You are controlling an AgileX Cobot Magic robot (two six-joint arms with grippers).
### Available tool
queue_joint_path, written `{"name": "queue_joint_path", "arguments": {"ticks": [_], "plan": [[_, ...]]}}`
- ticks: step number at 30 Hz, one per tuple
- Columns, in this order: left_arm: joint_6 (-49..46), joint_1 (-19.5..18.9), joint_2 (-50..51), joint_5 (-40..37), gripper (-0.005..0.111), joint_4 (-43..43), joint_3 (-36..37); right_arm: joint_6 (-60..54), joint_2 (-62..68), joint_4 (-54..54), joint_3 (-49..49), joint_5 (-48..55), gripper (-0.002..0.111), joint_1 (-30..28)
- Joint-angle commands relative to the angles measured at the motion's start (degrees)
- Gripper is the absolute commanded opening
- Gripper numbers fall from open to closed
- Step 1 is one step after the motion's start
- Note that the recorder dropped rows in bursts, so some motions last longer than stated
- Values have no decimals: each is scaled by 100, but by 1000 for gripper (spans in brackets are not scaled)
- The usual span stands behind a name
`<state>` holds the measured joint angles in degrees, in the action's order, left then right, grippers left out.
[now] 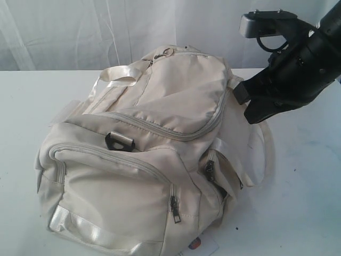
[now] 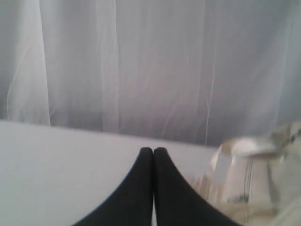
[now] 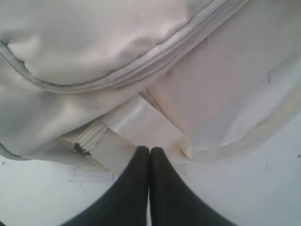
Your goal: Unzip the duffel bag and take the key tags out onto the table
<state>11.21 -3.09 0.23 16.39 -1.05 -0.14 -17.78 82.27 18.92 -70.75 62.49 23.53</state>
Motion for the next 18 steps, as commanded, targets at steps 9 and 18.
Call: {"name": "queue_joint_path", "arguments": {"ticks": [9,18], "plan": [[448,-14,-23,4802,0,-57,14,-146,-49,45,-47,-124,0,9],[1366,-14,168,-616,0,-94,-790,-146,-49,45,-47,-124,0,9]]}}
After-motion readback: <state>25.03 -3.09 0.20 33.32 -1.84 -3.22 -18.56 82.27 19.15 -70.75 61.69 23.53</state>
